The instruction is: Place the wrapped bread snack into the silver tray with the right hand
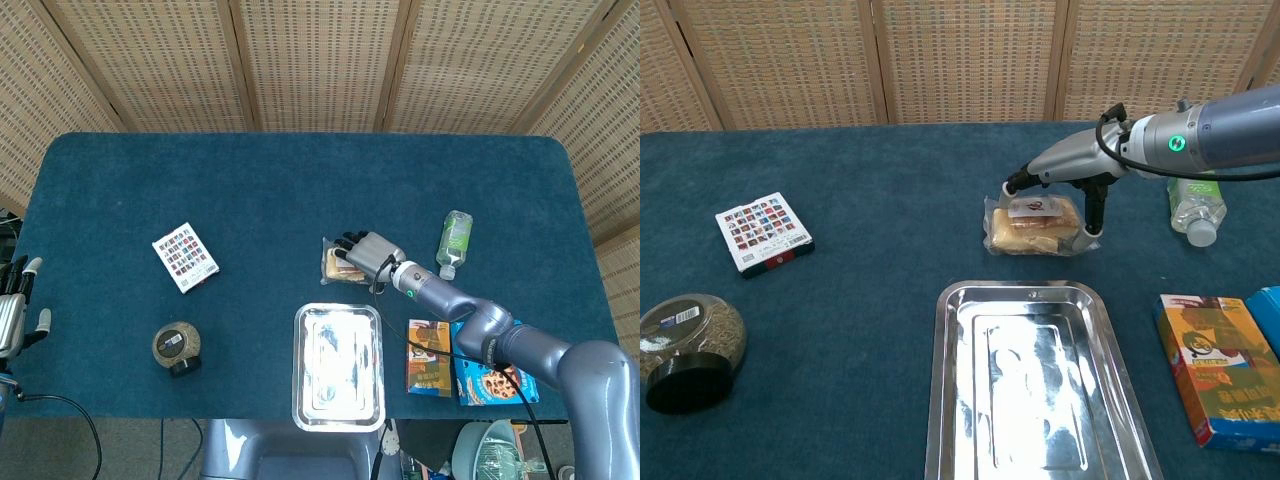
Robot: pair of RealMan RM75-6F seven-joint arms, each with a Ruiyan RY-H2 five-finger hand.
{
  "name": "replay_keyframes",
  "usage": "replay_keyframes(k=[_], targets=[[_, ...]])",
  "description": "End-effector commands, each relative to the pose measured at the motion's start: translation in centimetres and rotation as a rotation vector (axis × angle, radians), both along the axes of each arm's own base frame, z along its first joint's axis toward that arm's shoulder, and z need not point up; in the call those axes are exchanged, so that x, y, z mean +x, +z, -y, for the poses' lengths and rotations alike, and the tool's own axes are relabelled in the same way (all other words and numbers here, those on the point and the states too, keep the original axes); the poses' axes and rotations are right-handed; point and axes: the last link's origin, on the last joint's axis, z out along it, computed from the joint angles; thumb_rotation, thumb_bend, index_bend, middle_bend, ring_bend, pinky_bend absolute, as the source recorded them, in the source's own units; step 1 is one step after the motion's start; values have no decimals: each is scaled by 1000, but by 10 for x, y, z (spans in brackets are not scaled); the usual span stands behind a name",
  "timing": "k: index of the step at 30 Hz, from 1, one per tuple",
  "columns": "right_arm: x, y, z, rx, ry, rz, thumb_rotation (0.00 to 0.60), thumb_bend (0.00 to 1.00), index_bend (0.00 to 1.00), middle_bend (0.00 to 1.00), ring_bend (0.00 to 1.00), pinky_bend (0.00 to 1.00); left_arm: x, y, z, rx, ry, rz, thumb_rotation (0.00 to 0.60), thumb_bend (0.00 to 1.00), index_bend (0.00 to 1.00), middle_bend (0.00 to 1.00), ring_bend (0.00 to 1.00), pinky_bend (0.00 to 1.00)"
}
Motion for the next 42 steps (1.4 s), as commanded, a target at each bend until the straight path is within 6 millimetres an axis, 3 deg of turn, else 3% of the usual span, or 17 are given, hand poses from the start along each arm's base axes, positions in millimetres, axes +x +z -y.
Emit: replay_keyframes(k=[1,6,9,14,19,34,42], targets=[[-1,-6,3,11,-1,-7,600,223,102,55,21,157,-2,0,0,-3,6,2,600,495,0,0,0,0],[-3,-10,6,16,-4,-7,600,223,102,76,27,157,-4,0,-1,-1,15,6,600,495,0,0,0,0],[-4,-13,6,17,2,1,600,223,121,172,108,238,-6,1,0,2,20,10,600,495,0,0,0,0],[-7,-15,7,6,33,12,600,223,325,373,293,436,-7,1,1,1,21,12,600,495,0,0,0,0],[-5,-10,8,-13,69,32,600,224,415,465,382,532,-6,1,1,-2,17,11,600,496,0,0,0,0],[18,-1,-2,-29,150,59,600,225,425,483,397,546,-7,0,0,-10,20,17,600,495,0,0,0,0],[30,14,-21,-54,175,70,600,225,425,483,397,546,-6,-3,-2,-30,14,18,600,495,0,0,0,0]])
